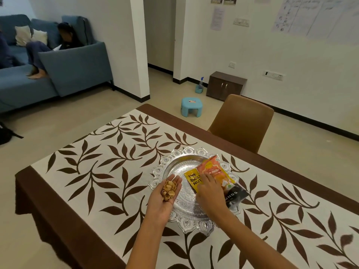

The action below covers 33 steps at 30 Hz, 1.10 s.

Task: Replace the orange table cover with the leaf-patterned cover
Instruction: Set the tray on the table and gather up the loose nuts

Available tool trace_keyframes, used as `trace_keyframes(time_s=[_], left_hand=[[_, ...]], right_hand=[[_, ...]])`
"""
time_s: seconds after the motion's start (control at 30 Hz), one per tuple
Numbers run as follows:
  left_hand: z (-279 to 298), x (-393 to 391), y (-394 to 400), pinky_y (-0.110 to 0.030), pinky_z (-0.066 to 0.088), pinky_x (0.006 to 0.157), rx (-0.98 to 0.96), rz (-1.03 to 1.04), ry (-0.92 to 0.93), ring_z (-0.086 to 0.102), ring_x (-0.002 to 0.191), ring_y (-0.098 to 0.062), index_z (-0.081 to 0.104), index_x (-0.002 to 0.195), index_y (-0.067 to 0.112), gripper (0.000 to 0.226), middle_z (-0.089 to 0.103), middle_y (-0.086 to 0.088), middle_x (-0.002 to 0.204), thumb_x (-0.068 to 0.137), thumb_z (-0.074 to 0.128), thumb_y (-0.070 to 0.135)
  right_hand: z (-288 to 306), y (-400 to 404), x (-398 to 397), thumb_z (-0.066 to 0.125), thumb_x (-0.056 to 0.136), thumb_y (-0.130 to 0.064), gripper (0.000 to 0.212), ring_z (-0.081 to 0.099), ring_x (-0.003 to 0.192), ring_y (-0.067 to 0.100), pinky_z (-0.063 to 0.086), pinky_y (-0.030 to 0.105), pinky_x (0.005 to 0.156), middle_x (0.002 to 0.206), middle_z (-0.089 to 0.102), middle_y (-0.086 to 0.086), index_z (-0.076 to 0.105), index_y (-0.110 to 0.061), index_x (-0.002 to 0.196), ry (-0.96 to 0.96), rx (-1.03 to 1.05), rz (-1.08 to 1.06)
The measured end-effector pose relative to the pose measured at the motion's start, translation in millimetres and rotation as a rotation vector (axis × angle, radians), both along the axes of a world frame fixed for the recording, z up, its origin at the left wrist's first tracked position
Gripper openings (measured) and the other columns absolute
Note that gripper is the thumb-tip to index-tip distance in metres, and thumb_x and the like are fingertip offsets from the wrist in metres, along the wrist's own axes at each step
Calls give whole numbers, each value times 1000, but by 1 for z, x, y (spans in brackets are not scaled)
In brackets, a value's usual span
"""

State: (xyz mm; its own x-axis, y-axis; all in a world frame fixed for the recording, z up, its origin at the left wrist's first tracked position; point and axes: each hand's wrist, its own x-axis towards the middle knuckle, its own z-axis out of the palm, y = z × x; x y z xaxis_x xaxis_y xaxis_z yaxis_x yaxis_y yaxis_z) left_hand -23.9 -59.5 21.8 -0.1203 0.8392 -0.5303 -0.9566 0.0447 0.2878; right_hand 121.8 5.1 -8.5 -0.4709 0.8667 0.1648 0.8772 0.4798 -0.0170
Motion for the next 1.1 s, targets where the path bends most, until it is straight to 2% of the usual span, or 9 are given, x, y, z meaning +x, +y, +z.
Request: trace_keyframes(time_s=[0.1,0.27,0.37,0.5,0.67,0.73,0.87,1.03,1.1], left_hand=[[3,-3,-3,-41,57,75,5,4,-3,71,82,-33,60,104,-10,28,67,-26,99,99,41,10],[5,-17,-11,-41,57,73,-7,57,-7,71,79,-32,60,102,-10,28,67,-26,97,99,41,10],[5,-28,-17,-42,56,77,-7,66,3,71,82,-32,60,106,-8,28,67,-27,101,99,40,11],[6,-39,-26,-42,55,78,-13,93,37,72,80,-29,60,104,-7,28,69,-24,94,100,40,11],[1,-48,-37,-41,56,77,-26,114,30,71,80,-30,60,104,-7,29,69,-25,94,101,38,11],[-3,-51,-43,-42,56,78,-21,128,22,71,82,-31,59,106,-8,29,69,-25,94,101,38,11],[-14,-60,-60,-41,56,80,-33,164,18,71,86,-32,59,108,-8,29,68,-25,99,99,39,11],[-20,-79,-87,-41,58,76,-50,227,11,71,87,-33,68,95,-10,24,68,-26,100,85,54,6],[-23,-86,-98,-40,58,75,-69,260,7,70,88,-32,66,102,-9,25,69,-26,100,89,52,7]], right_hand=[[2,0,-5,93,40,-22,32,69,88,25,57,38,69,79,73,5,69,-14,60,16,50,60],[6,10,-5,72,74,-5,10,58,63,12,45,20,48,77,66,2,64,-10,75,437,48,131],[5,16,-1,69,77,-3,10,55,63,10,47,24,49,78,64,-2,63,-11,77,506,21,204],[-1,11,4,75,73,-8,11,65,99,24,58,37,74,92,71,1,68,-13,81,372,-49,333],[-3,-1,0,79,70,-15,13,61,108,27,41,42,96,99,71,1,70,-16,79,276,-32,393],[2,-10,-9,76,74,-13,10,64,99,24,46,41,92,99,70,4,69,-13,81,368,50,373],[7,-64,-44,72,78,-6,13,60,87,16,53,24,69,93,66,5,65,-8,88,544,100,458],[-42,-120,-83,78,67,-3,31,64,89,16,55,21,65,99,66,4,68,-11,95,334,-188,550],[-64,-120,-99,66,73,9,40,58,109,25,55,31,78,119,59,11,63,-5,111,268,-295,476]])
